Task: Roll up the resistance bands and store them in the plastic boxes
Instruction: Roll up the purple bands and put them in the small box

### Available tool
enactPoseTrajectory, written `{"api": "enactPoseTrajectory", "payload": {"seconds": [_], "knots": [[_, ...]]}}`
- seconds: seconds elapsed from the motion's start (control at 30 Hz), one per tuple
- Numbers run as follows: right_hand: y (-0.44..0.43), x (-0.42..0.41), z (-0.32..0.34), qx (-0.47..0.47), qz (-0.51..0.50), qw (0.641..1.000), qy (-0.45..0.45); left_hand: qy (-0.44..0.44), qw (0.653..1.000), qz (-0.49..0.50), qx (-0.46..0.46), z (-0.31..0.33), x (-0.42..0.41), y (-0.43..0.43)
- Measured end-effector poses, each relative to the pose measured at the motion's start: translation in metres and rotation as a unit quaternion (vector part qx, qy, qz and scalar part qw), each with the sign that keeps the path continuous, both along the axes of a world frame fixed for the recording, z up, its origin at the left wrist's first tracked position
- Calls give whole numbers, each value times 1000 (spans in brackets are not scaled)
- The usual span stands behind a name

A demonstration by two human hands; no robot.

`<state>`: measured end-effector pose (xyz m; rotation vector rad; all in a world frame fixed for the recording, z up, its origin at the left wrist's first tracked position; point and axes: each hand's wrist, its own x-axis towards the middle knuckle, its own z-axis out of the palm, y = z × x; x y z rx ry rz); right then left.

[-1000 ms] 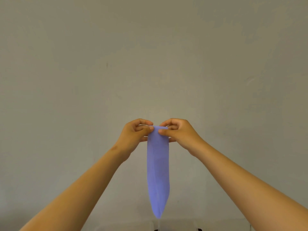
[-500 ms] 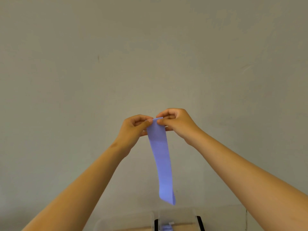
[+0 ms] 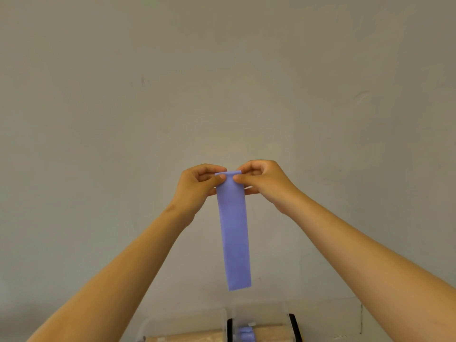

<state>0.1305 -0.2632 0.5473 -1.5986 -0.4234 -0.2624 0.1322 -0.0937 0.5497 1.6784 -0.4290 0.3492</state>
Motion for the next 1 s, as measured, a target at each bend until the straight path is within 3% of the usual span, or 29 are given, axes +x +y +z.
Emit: {"api": "enactPoseTrajectory", "payload": {"seconds": [0.27, 0.5, 0.83, 1.0], "knots": [[2, -3, 3, 3, 13, 1000, 12, -6, 1000, -12, -9, 6, -1, 2], [3, -2, -18, -84, 52, 994, 49, -12, 1000, 14, -13, 11, -2, 2], [8, -5, -10, 14, 31, 998, 51, -91, 991, 76, 63, -4, -6, 14], [5, -5, -8, 52, 34, 995, 73, -104, 983, 20, 151, -7, -7, 21]]}}
